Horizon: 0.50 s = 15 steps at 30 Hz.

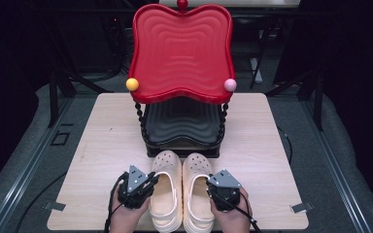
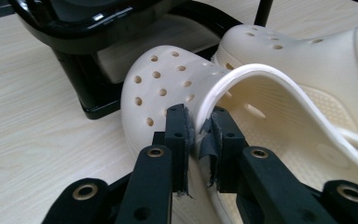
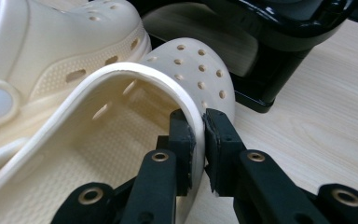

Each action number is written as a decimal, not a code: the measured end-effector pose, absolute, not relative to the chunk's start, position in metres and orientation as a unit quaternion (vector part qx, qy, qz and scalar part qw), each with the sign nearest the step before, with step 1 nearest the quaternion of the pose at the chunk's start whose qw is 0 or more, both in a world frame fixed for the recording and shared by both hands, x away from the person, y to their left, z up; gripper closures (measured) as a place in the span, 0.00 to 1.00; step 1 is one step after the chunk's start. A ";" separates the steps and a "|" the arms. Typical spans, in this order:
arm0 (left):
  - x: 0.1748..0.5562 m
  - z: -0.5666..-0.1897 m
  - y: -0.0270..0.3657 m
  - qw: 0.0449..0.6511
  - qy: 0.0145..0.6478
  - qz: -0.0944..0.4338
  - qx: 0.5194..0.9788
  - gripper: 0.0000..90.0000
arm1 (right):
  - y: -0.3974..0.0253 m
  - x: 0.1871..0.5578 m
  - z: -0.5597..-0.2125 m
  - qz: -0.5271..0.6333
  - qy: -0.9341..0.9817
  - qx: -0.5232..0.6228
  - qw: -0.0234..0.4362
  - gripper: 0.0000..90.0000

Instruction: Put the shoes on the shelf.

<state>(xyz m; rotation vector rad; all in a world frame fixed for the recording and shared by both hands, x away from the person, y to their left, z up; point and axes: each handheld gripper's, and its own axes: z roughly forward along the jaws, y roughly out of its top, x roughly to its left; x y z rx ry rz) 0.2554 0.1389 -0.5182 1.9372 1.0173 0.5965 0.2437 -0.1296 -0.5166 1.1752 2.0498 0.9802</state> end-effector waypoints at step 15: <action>0.238 -0.491 0.157 0.445 0.394 0.262 0.760 0.92 | -0.137 0.225 -0.491 0.400 0.740 0.448 0.304 0.93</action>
